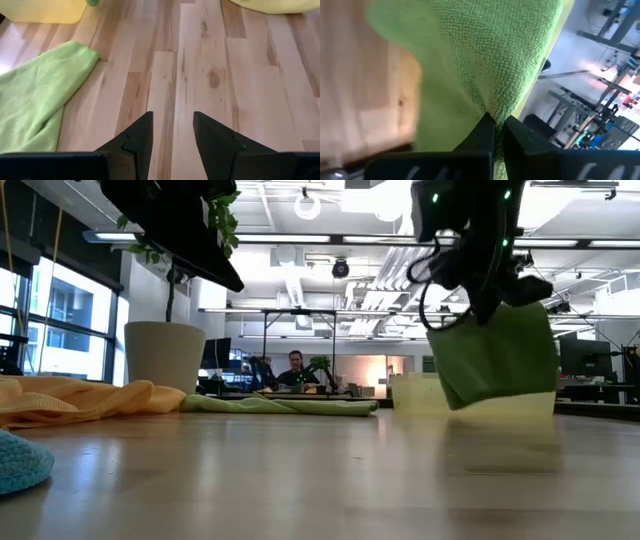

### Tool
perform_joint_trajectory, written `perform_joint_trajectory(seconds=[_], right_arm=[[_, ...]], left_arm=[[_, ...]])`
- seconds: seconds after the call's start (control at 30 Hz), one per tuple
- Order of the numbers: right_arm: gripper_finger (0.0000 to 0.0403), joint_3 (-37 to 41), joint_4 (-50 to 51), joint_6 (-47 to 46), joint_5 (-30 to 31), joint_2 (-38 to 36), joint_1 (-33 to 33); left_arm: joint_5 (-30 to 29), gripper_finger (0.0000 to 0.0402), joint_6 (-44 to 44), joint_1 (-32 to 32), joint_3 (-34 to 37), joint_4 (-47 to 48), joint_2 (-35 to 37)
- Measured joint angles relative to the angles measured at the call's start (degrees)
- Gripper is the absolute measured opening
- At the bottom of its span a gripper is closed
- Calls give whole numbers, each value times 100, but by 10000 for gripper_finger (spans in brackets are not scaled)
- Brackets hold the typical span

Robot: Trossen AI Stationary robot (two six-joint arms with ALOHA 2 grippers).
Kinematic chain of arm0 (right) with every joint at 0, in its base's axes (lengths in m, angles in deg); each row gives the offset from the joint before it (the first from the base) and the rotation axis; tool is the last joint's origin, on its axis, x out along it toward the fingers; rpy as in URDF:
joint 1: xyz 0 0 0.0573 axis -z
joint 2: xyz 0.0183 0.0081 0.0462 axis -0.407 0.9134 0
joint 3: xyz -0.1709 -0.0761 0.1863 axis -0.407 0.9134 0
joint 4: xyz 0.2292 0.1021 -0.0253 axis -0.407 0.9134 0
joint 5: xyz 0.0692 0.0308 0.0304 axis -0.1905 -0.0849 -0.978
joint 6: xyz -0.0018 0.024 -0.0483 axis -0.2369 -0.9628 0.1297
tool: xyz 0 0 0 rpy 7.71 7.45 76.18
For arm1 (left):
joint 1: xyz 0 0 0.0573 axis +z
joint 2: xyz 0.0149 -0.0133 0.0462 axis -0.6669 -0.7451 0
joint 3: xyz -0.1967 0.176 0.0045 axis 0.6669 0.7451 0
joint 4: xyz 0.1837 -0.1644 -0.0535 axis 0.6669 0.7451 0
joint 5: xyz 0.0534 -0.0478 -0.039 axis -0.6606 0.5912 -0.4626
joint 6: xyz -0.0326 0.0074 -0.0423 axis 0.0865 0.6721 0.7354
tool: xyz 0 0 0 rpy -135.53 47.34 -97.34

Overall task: Fold microfiber towels
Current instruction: Put the green microfiber towel into the yellow bin, then fold the yellow microfiber towel

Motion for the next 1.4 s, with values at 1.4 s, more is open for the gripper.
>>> perform_joint_trajectory(seconds=[1.4], right_arm=[[124,605,-4563,3207,-1433,459,3584]], left_arm=[[-1154,129,-796,528,1,-13,0]])
